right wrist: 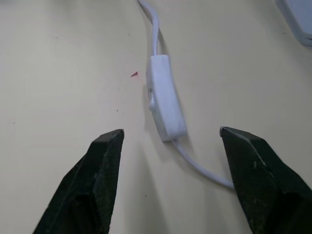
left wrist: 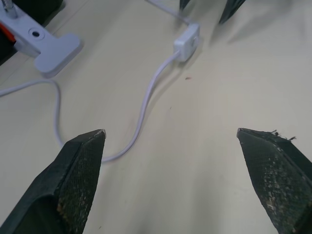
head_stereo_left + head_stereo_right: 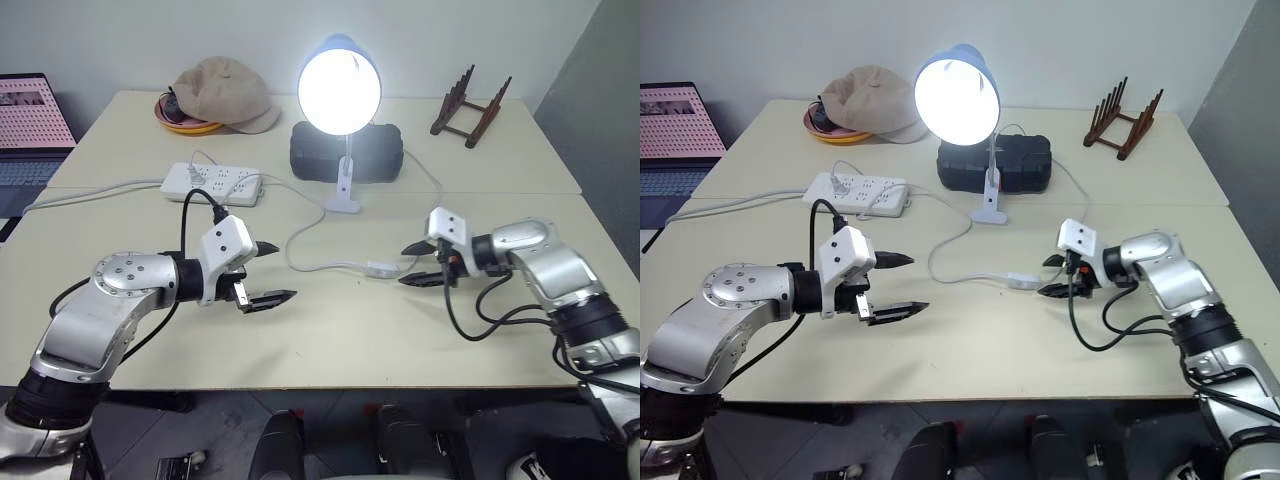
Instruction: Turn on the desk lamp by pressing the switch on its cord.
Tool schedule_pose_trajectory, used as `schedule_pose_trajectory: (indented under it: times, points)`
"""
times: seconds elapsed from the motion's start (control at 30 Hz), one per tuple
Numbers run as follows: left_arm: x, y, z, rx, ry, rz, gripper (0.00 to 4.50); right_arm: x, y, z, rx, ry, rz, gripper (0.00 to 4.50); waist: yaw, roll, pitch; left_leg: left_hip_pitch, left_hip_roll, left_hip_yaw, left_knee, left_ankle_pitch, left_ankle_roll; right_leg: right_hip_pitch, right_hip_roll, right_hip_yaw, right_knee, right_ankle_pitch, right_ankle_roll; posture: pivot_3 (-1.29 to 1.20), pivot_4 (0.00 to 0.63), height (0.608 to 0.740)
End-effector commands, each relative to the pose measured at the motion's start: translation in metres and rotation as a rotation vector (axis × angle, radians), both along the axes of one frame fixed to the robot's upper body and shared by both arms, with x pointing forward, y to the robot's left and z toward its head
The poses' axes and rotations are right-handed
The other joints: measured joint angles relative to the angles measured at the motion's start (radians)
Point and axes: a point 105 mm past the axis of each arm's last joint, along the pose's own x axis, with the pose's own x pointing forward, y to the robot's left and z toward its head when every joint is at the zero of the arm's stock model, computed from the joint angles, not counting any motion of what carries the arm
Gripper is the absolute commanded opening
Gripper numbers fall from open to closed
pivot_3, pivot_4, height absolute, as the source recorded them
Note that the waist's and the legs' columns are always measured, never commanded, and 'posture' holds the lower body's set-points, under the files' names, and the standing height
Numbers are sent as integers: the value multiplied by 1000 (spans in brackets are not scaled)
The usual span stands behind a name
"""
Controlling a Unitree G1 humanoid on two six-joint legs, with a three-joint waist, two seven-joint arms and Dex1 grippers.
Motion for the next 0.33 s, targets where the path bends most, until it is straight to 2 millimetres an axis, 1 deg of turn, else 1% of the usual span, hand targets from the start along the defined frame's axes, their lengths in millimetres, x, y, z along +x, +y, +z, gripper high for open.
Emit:
schedule_pose_trajectory:
  times: [0.03,0.1,0.17,0.33]
  points:
    - [15,11,17,-5,-42,4,4500,-23,-6,31,86,-58,-62,4395,5,0,0,0,0,0,0,0,0,0,0,0,0,0,0,0,150,740]
    - [25,18,19,5,-40,13,4500,-33,-12,32,116,-67,-132,4464,5,0,0,1,0,0,0,0,0,0,0,0,1,-1,-2,0,150,740]
    - [31,20,22,-2,-36,11,4500,-40,-15,30,126,-61,-176,4464,5,0,0,1,0,0,1,0,0,0,0,0,1,-1,-2,0,150,740]
    - [38,19,24,-6,-23,-8,4500,-44,-16,27,144,-52,-223,4464,2,0,0,1,0,1,4,0,0,0,0,1,2,-1,-2,0,150,740]
